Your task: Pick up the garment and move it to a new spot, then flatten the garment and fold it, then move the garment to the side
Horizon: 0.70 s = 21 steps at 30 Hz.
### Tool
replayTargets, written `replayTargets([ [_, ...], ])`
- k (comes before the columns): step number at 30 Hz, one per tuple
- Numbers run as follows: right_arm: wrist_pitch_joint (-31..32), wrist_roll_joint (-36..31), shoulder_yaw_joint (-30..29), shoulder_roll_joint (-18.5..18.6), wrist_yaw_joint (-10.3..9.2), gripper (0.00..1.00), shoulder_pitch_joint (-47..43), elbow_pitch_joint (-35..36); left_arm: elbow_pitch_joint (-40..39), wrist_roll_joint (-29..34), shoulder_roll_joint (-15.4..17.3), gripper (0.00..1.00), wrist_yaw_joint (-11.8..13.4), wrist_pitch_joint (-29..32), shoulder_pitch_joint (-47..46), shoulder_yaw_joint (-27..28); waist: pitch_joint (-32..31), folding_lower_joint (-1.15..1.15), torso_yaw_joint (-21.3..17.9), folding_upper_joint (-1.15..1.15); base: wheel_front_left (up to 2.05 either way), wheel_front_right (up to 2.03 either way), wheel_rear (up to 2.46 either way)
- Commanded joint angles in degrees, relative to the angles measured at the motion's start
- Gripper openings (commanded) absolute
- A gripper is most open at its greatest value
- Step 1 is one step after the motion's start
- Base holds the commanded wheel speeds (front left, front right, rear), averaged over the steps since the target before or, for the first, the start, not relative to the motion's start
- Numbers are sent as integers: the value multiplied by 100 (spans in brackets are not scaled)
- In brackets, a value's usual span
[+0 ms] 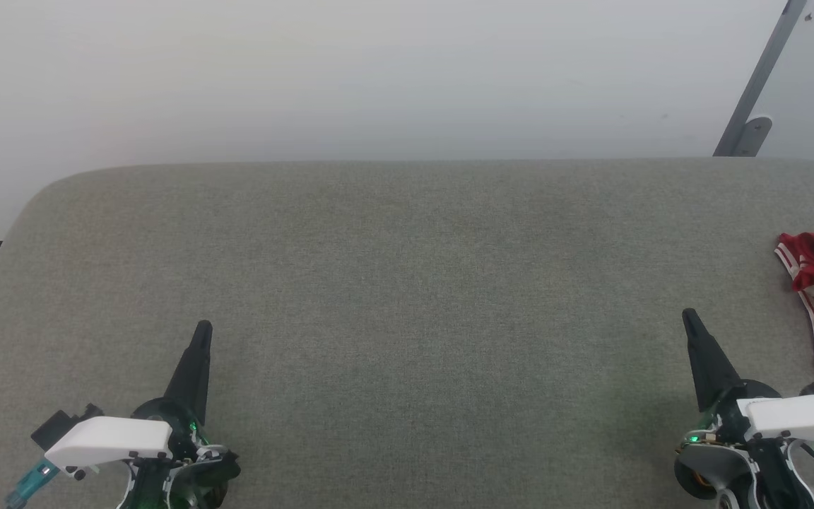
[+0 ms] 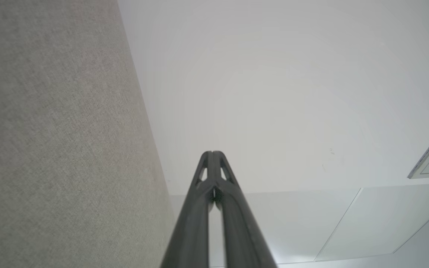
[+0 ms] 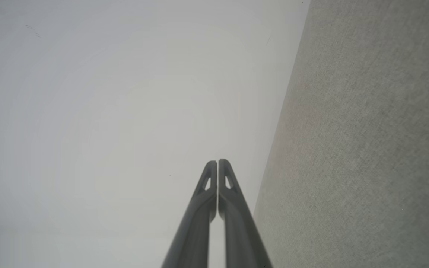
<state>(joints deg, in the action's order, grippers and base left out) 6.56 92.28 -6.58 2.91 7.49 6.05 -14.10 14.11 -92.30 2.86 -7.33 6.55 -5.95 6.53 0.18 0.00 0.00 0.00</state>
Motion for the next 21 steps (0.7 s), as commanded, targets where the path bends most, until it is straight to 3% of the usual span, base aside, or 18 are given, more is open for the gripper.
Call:
replayTargets([
  [1,15,24,-4,-18,0,0,32,23,-2,-18,-11,0,-28,19,-68,0,0,0,0,0,0,0,0],
  [21,15,25,-3,-18,0,0,32,23,-2,-19,-11,0,-28,18,-68,-1,0,0,0,0,0,0,0],
])
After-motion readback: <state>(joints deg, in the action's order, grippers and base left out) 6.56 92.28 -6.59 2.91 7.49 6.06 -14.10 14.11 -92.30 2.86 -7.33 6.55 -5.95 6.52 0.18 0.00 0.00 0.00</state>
